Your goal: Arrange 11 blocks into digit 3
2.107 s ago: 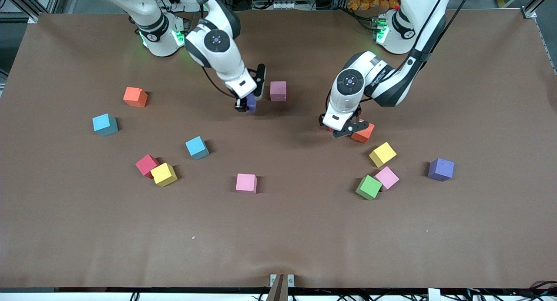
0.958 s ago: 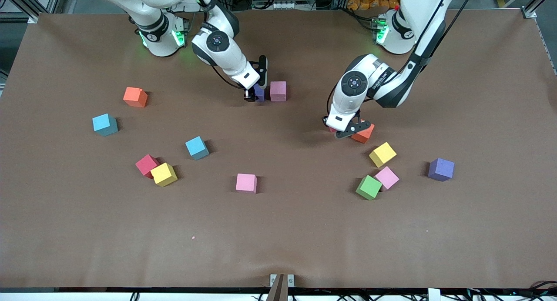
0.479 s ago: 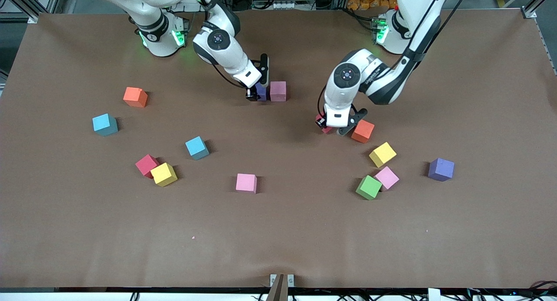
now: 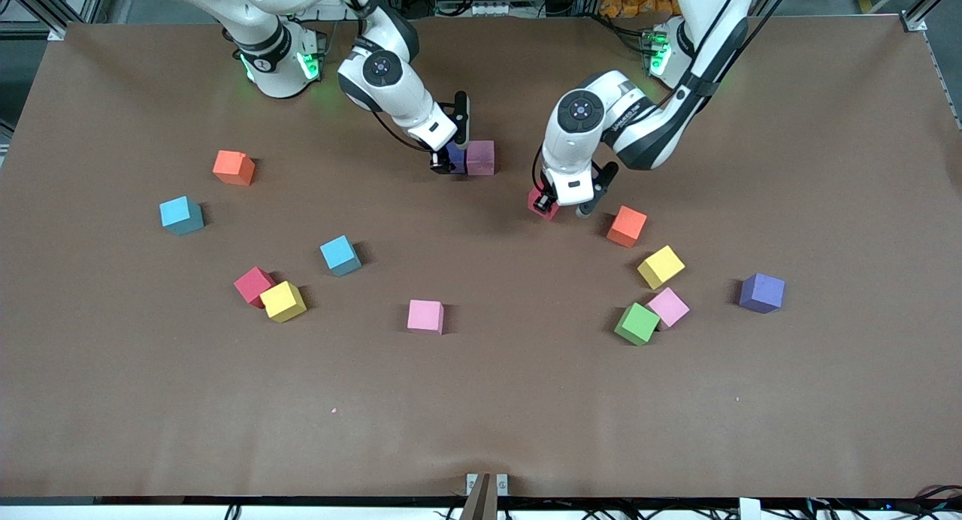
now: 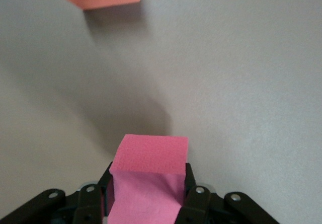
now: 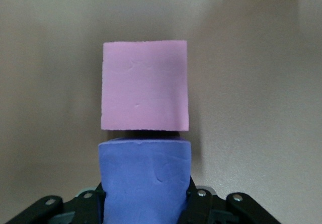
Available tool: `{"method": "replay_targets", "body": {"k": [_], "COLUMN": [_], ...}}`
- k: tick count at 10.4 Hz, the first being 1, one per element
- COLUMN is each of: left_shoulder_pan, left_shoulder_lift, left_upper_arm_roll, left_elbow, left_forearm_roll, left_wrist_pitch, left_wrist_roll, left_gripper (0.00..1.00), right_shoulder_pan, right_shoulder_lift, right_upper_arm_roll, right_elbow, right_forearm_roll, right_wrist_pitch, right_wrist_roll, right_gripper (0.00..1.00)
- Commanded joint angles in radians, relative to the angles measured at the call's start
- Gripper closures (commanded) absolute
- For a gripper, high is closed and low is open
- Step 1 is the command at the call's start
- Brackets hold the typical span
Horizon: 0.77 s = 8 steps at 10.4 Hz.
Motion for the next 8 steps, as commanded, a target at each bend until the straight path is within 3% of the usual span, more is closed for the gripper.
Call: {"method": "replay_targets", "body": {"k": [1,8], "left_shoulder_pan": [0.004,0.004], "left_shoulder_lift": [-0.019,-0.032], "left_upper_arm_roll": [-0.028,-0.051], "left_elbow": [-0.02,-0.038], "left_forearm_roll": [0.005,0.006], "left_wrist_pitch": [-0.008,-0.009], "left_wrist_roll": [-0.098,-0.238], "left_gripper": [0.91,0.91], "right_shoulder_pan": [-0.001,0.014], "right_shoulder_lift": [0.02,0.041], "right_upper_arm_roll": [0.007,-0.001], "right_elbow": [0.014,0.019], "right_forearm_roll": [0.0,0.002], "right_wrist_pitch": [0.009,0.013], "right_wrist_roll": [-0.009,-0.008], "right_gripper": [0.48,0.48]}}
